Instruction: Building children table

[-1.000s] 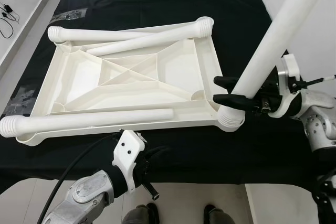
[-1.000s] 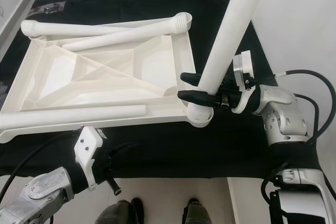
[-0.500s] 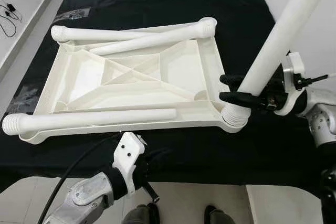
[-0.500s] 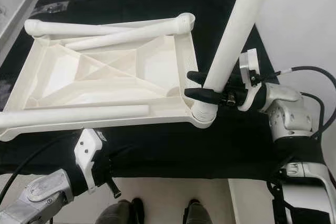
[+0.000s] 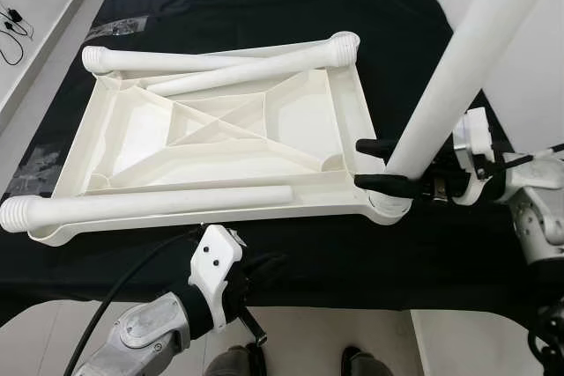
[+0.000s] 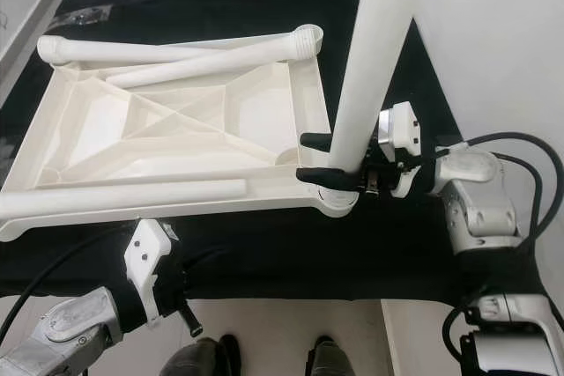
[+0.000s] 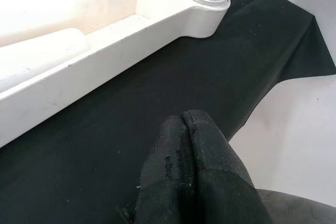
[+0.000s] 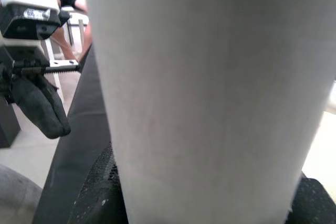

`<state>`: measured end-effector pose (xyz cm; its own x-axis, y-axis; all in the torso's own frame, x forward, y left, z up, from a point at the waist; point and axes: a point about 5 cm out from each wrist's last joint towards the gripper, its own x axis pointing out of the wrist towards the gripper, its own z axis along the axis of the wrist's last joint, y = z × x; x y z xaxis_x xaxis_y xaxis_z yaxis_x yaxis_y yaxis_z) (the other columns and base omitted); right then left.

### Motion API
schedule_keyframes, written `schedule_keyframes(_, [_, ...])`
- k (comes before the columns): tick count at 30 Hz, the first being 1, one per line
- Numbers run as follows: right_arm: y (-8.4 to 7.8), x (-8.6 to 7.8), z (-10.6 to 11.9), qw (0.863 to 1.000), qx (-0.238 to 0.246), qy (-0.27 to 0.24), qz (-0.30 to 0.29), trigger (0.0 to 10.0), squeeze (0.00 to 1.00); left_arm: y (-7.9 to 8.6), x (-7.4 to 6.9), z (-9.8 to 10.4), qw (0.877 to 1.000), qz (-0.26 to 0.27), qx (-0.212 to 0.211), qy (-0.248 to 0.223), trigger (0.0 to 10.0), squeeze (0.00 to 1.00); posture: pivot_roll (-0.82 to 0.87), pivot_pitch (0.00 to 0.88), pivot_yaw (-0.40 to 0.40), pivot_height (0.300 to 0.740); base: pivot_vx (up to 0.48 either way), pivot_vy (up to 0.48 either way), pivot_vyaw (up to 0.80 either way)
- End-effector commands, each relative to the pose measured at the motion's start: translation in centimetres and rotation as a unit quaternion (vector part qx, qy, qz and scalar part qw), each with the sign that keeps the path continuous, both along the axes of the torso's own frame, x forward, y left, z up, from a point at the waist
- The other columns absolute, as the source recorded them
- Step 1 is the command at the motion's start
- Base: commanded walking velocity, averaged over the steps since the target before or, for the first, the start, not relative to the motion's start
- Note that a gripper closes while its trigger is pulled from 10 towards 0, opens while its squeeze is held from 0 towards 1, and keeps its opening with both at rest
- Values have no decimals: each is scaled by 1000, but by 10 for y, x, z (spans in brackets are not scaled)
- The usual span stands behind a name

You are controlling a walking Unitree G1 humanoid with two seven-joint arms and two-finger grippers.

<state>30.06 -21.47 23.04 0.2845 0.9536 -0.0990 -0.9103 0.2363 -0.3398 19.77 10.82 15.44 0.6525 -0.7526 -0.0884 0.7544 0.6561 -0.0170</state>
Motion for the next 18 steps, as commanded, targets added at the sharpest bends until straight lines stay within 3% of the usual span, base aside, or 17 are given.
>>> schedule_keyframes(1, [7,-4,-44,995,-42,86,2,10000,0,2,-3,-1,1000,-6,10,1,10000,0,59,305,93,740,0,0,0])
schedule_keyframes(10, [8,-4,-37,995,-72,73,17,10000,0,2,-1,-1,1000,-6,10,0,10000,0,55,308,88,740,0,0,0])
schedule_keyframes(11, [9,-1,-32,996,-50,79,11,10000,0,2,-1,0,1000,-4,9,-1,10000,0,53,309,84,740,0,0,0])
schedule_keyframes(14, [9,-1,-31,996,-41,81,6,10000,0,1,0,0,1000,-4,9,-1,10000,0,53,309,84,740,0,0,0])
schedule_keyframes(18, [12,7,-27,993,11,109,-42,10000,0,1,0,0,1000,-4,8,-2,10000,0,50,311,80,740,0,0,0])
